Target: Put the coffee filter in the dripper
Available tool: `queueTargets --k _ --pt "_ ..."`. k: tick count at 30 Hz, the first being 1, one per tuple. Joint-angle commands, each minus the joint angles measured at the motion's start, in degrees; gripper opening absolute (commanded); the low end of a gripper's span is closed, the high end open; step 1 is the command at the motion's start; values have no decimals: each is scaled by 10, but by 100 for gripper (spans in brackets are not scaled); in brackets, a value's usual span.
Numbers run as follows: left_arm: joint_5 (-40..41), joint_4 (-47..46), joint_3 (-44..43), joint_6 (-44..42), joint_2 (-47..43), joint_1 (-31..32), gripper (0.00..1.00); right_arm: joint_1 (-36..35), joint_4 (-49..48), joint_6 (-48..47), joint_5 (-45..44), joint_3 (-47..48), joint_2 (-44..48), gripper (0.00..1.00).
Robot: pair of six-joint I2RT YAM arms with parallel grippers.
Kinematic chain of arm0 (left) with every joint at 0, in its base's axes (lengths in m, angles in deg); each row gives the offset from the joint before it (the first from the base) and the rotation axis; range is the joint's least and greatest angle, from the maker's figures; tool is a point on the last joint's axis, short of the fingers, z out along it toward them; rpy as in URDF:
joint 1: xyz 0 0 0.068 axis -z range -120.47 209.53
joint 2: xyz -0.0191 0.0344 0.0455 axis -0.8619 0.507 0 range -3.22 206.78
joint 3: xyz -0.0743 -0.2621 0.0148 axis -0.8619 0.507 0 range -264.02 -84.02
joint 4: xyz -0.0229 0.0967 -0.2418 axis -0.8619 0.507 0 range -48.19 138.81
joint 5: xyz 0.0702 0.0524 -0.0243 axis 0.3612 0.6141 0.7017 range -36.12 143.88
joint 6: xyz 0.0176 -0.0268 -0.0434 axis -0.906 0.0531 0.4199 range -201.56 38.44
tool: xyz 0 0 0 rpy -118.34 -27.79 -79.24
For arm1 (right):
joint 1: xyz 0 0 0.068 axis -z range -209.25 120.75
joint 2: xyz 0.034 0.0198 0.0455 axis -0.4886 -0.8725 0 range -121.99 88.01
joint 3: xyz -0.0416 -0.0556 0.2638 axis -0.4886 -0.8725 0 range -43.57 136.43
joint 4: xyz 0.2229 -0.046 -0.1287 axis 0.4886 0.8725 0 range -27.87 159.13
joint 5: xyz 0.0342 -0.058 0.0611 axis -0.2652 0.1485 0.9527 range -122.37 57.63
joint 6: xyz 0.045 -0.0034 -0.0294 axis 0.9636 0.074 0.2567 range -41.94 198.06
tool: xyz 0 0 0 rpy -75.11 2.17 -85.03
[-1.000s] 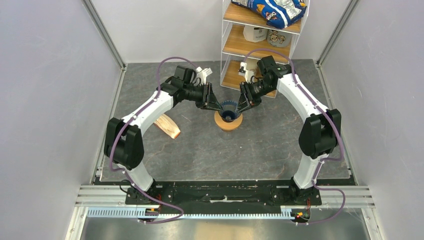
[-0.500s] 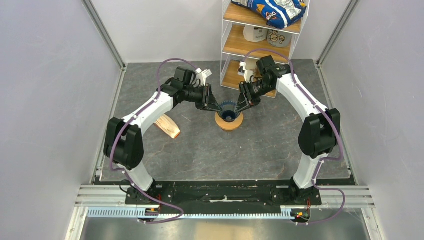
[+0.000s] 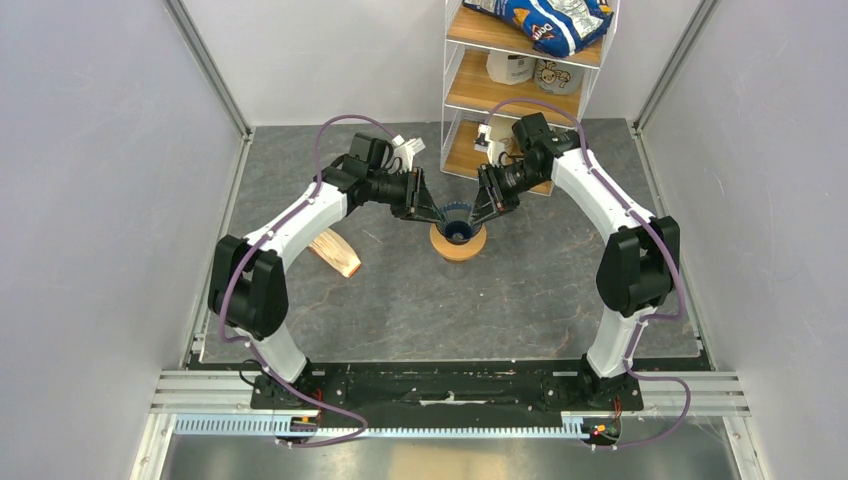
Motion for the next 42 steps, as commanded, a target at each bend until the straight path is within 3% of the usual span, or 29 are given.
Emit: queueTargets --k 1,9,14,23,42 --pt "42 41 5 -44 22 -2 35 3 -7 -31 -48 -12 -22 31" --pt "35 42 -10 -44 14 -2 41 3 9 -33 -37 11 -7 35" --pt "30 42 -30 -41 5 -2 47 2 12 -26 -21 27 3 44" --pt "17 32 -58 -18 -7 -2 49 1 17 -16 -5 57 20 48" --pt "21 35 -42 -26 39 -1 43 1 6 -48 -40 15 4 35"
